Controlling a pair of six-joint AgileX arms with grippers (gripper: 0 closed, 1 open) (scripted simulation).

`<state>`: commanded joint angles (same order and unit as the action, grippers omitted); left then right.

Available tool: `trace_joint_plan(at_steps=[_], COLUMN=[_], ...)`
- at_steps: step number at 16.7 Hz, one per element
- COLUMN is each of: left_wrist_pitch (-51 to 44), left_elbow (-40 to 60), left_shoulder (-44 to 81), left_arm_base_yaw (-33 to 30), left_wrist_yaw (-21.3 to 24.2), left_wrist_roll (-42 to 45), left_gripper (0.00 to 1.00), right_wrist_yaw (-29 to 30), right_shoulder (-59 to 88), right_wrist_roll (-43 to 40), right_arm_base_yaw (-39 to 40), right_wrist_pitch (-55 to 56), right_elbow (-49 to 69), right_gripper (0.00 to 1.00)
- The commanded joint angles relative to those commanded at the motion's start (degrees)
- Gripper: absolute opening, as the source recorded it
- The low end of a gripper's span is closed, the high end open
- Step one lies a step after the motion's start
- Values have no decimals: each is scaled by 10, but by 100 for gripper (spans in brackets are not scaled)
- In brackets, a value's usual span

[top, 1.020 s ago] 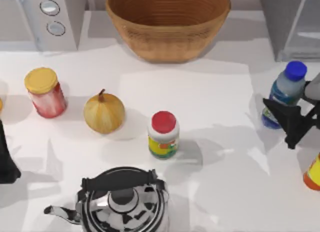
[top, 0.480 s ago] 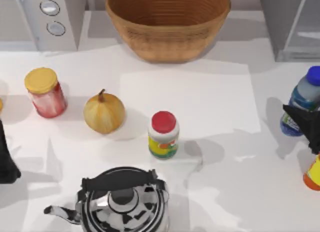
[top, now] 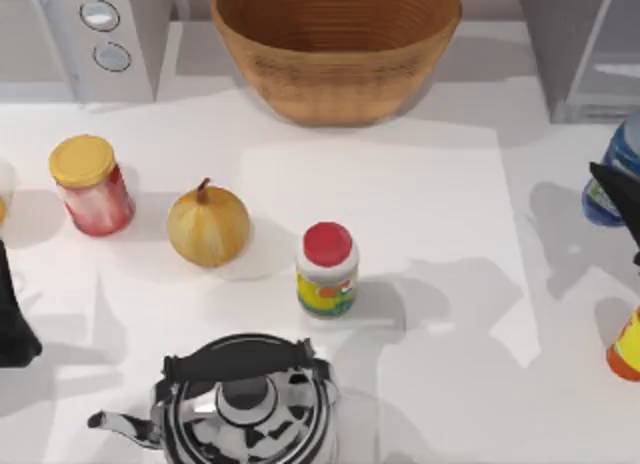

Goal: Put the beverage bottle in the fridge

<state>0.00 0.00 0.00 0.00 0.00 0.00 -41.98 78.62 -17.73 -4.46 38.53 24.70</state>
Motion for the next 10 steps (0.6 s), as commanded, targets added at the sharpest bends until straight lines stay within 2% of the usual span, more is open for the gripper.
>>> trace_joint_plan(at_steps=[5,10], left_wrist_pitch=[0,0], left_elbow=[0,0], left_shoulder=[0,0], left_arm_base_yaw=[0,0], left_wrist_yaw=[0,0], left_wrist_roll=[0,0], left_gripper=[100,100], right_wrist_yaw=[99,250], right_shoulder=[-266,-565], right_wrist_roll=[42,108], right_arm_base_yaw=[12,26], right_wrist_pitch=[-73,-220], right_elbow=[-40,-136], right_gripper=[1,1])
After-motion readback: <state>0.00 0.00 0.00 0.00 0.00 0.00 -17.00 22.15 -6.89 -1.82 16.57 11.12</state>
